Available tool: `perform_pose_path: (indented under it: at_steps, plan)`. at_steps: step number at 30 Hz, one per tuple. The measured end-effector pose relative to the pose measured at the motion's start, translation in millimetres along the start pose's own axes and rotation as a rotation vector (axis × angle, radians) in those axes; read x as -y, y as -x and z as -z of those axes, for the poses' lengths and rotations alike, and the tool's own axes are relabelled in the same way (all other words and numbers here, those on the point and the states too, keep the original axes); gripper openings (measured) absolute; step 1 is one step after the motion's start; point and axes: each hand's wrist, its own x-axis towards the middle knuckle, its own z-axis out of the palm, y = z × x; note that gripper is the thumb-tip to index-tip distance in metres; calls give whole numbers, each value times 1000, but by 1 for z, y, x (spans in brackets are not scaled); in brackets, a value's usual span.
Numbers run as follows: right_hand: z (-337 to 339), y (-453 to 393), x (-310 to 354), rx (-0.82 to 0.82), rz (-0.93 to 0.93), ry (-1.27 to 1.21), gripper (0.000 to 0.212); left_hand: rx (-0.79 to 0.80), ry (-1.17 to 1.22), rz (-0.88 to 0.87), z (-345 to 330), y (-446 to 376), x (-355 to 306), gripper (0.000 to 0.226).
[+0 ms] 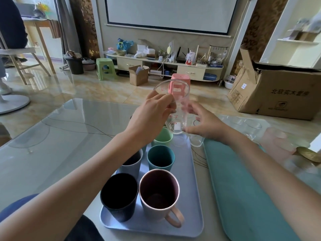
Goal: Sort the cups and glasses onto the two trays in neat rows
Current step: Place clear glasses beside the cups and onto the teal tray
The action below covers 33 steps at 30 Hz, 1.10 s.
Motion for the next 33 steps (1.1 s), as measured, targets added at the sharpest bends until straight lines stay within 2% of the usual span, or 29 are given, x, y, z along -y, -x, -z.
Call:
perform_pose_path:
  at_steps: [2, 7, 10, 12, 15, 18, 21, 28, 33]
  plan:
    - [-6, 6, 4, 26, -33, -46, 91, 9, 8, -20, -2, 1, -3, 10]
    - [-17, 9, 8, -155, -98, -150, 103, 37, 53, -46, -10, 4, -12, 11]
    - [-17, 19, 3, -255, -93, -129, 93, 111, 96, -73, -13, 6, -14, 14]
    - [-18, 28, -5, -301, -74, -95, 85, 179, 96, -46, -10, 5, -13, 29]
    - [-20, 39, -27, -296, -150, -192, 83, 250, 48, 107, -6, 2, -2, 48]
    - [-28, 45, -47, -276, -243, -387, 82, 339, -69, 212, -11, 3, 22, 40]
    - [-42, 41, -61, -298, -288, -463, 77, 478, -167, 215, -26, 8, 35, 38]
    - [-76, 26, -92, -265, -313, -476, 77, 664, -165, 216, -56, 9, 46, 29]
    - [-90, 15, -102, -279, -321, -448, 75, 709, -132, 217, -69, 11, 55, 20]
